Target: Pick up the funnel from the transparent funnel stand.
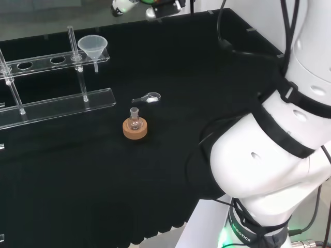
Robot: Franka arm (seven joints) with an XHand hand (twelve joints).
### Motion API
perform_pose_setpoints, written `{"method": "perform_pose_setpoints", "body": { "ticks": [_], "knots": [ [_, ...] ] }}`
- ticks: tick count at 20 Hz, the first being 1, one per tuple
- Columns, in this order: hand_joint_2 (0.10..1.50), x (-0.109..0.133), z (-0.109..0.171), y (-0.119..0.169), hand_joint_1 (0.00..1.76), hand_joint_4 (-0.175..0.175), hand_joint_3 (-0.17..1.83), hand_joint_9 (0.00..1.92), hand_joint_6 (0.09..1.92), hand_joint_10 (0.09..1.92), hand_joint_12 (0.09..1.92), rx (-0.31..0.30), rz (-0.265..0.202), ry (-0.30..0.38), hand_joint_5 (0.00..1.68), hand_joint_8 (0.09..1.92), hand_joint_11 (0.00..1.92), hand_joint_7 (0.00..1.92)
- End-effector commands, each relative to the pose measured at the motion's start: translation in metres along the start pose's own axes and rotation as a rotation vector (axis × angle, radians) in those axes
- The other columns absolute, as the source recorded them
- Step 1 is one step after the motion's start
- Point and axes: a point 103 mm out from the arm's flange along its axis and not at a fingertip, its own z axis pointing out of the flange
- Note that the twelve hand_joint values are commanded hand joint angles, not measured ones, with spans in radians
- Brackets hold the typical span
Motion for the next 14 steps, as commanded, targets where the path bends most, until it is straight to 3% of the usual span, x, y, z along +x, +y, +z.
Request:
{"method": "perform_pose_setpoints", "body": {
  "ticks": [1, 7, 14],
  "knots": [
    [0.99, 0.027, 0.004, 0.022, 0.31, 0.001, 0.27, 0.22, 0.09, 0.69, 1.4, 0.014, -0.071, -0.012, 0.2, 0.5, 0.07, 0.07],
    [0.89, 0.042, 0.017, 0.039, 0.47, -0.005, 0.23, 0.27, 0.09, 0.71, 1.4, 0.071, -0.068, -0.041, 0.2, 0.54, 0.15, 0.03],
    [0.84, 0.066, 0.034, 0.062, 0.52, -0.008, 0.21, 0.33, 0.09, 0.71, 1.39, 0.125, -0.076, -0.056, 0.19, 0.58, 0.24, 0.03]
  ]
}}
